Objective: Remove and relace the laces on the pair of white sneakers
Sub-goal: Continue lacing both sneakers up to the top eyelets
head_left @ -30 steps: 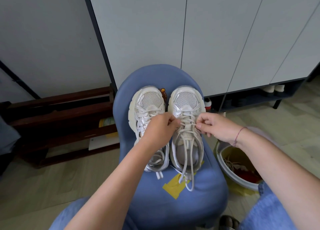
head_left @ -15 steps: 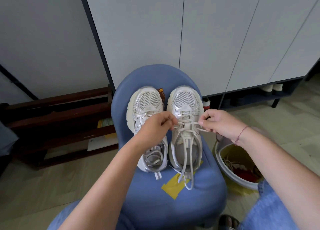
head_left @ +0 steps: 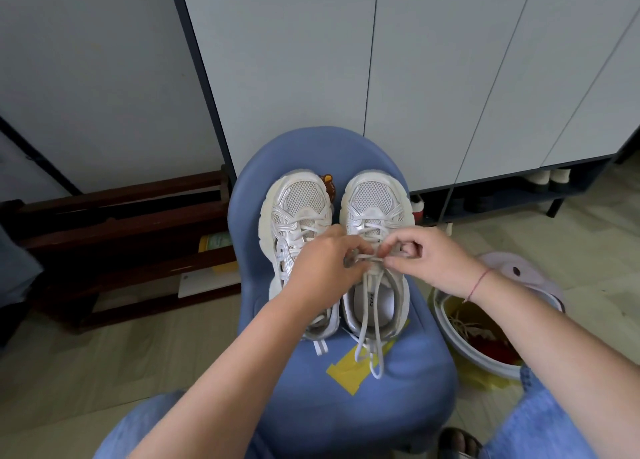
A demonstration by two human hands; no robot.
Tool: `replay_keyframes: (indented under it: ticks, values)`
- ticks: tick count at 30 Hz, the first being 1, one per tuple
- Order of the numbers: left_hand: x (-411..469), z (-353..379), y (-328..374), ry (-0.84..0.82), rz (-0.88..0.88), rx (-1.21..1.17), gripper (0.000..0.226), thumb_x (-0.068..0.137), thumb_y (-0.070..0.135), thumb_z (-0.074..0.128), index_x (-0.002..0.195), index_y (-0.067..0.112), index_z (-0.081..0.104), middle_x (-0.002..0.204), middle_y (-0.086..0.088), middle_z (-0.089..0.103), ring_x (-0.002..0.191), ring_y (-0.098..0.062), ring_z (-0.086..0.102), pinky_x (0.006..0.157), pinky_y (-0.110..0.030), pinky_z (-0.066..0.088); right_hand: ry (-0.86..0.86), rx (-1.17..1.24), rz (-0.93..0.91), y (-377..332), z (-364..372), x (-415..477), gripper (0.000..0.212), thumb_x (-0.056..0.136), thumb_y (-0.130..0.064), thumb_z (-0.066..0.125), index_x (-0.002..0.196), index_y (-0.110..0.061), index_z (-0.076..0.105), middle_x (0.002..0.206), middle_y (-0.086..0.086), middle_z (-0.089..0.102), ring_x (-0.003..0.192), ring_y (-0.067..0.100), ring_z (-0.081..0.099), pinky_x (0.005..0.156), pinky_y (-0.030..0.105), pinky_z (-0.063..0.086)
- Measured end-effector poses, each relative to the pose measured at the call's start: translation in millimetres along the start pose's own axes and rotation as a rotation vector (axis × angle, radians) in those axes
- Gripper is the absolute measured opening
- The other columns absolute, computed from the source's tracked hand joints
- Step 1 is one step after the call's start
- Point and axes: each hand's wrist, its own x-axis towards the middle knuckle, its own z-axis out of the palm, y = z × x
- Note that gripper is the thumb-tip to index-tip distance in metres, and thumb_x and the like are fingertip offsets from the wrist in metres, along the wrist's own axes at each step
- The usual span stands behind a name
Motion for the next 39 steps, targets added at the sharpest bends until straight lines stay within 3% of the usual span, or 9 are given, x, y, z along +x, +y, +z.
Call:
replay_keyframes:
  ticks: [4,9,14,20,25,29,33,36,39]
  values:
    - [1,3,3,0.038,0.033,0.081,0.015,0.091,0.023,0.066,0.104,0.021,0.072,0.078,0.012,0.039,0.073,-0.013,0.048,0.071,-0.031,0.044,0.046,-0.115,-0.031,-9,3,-2,0.014,0.074,-0.027,0.079,0.078,-0.036,0.069,0.065,-0.012,0.042,0.06,0.001,0.04,0.057,0.02,0.027]
    - [5,5,3,0.042,-0.004,0.062,0.01,0.096,0.018,0.06,0.098,0.01,0.066,0.093,0.007,0.047,0.088,-0.02,0.056,0.083,-0.038,0.044,0.171,-0.352,0.023,-11,17,-1,0.012,0.071,-0.043,0.077,0.079,-0.037,0.071,0.077,-0.012,0.046,0.092,0.013,0.046,0.078,0.031,0.038]
    - [1,4,5,0.013,0.072,0.115,0.016,0.09,0.019,0.067,0.105,0.015,0.07,0.092,0.006,0.046,0.085,-0.021,0.058,0.074,-0.033,0.043,0.249,-0.503,0.029,-15,24,-1,0.015,0.075,-0.043,0.074,0.082,-0.03,0.073,0.074,-0.009,0.04,0.097,0.022,0.051,0.078,0.032,0.034]
    - [-1,8,8,0.046,0.075,0.145,0.014,0.09,0.01,0.063,0.102,0.011,0.071,0.1,-0.006,0.056,0.088,-0.029,0.06,0.075,-0.036,0.044,0.214,-0.762,0.06,-18,34,-3,0.015,0.085,-0.042,0.062,0.094,-0.032,0.067,0.099,-0.004,0.048,0.105,0.02,0.046,0.082,0.034,0.032]
    - [-5,8,7,0.009,0.012,0.144,0.014,0.101,0.015,0.05,0.11,0.007,0.057,0.113,-0.011,0.053,0.095,-0.033,0.057,0.078,-0.036,0.036,0.159,-0.161,0.08,-8,25,-5,0.014,0.083,-0.021,0.07,0.072,-0.024,0.061,0.089,-0.007,0.05,0.085,0.017,0.054,0.079,0.033,0.045]
    - [-8,3,12,-0.017,-0.07,0.009,0.007,0.102,0.017,0.047,0.1,0.012,0.05,0.108,-0.005,0.05,0.095,-0.027,0.055,0.076,-0.03,0.034,0.156,0.066,0.127,2,18,-10,0.021,0.086,-0.011,0.067,0.07,-0.023,0.059,0.086,-0.004,0.056,0.079,0.013,0.055,0.074,0.024,0.041]
    - [-7,-1,12,-0.009,-0.175,-0.098,0.01,0.102,0.017,0.047,0.093,0.014,0.049,0.103,-0.004,0.054,0.081,-0.018,0.051,0.071,-0.028,0.038,0.182,0.315,0.256,15,19,-14,0.021,0.091,-0.005,0.057,0.073,-0.016,0.058,0.085,0.003,0.062,0.08,0.016,0.056,0.082,0.033,0.045]
    - [-5,-9,5,0.052,-0.287,-0.315,0.014,0.103,0.013,0.046,0.091,0.012,0.053,0.081,-0.004,0.067,0.058,-0.014,0.042,0.052,-0.023,0.034,0.244,0.838,0.365,13,20,-16,0.022,0.096,0.005,0.042,0.077,-0.002,0.052,0.097,0.014,0.061,0.084,0.019,0.06,0.083,0.03,0.051]
    - [-5,-17,-2,0.082,-0.385,-0.659,0.019,0.102,0.005,0.044,0.089,0.01,0.057,0.067,-0.001,0.068,0.057,-0.024,0.045,0.058,-0.03,0.036,0.3,1.044,0.419,13,25,-16,0.024,0.096,0.007,0.039,0.077,-0.002,0.05,0.093,0.015,0.061,0.083,0.02,0.062,0.075,0.027,0.053]
